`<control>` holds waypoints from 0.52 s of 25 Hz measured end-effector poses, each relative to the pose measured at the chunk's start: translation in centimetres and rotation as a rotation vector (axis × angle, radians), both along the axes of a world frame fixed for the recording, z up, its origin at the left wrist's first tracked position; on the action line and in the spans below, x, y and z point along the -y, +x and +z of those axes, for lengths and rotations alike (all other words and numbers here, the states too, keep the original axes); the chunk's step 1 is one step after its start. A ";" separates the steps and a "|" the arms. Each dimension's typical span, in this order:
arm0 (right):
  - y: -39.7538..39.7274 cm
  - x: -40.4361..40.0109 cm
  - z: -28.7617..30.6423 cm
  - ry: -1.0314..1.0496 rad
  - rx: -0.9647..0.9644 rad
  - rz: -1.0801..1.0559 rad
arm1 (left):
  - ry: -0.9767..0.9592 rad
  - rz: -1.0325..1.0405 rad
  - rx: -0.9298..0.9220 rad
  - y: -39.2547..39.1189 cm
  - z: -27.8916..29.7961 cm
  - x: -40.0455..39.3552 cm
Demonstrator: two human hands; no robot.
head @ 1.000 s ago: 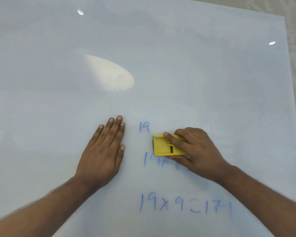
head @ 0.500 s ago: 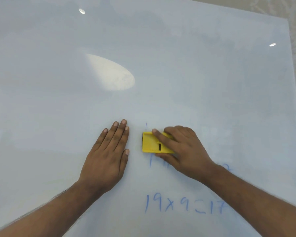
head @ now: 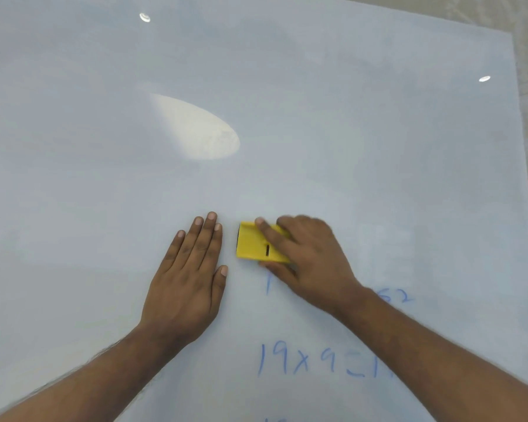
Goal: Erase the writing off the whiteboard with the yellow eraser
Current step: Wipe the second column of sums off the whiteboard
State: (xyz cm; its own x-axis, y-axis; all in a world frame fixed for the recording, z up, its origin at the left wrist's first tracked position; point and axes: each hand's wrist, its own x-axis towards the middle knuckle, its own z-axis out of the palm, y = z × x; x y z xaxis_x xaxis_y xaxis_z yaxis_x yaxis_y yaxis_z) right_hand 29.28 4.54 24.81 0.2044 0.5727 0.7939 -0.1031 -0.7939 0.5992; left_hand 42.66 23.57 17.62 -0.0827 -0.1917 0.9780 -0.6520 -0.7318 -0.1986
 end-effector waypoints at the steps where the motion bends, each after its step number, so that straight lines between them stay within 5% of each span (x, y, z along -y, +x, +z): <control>1: -0.4 0.7 -1.4 -0.046 -0.029 -0.003 | 0.001 -0.002 -0.002 0.0 -0.1 -0.1; 5: -2.8 4.3 -3.7 -0.120 -0.073 -0.039 | 0.012 0.012 -0.014 -0.2 -0.7 -0.3; 10: -2.1 3.2 -0.8 0.136 0.050 -0.002 | -0.012 0.011 -0.028 -0.3 -1.4 0.2; 13: -0.7 1.7 -3.3 0.049 0.011 -0.002 | 0.003 0.008 -0.013 -0.1 -1.7 0.2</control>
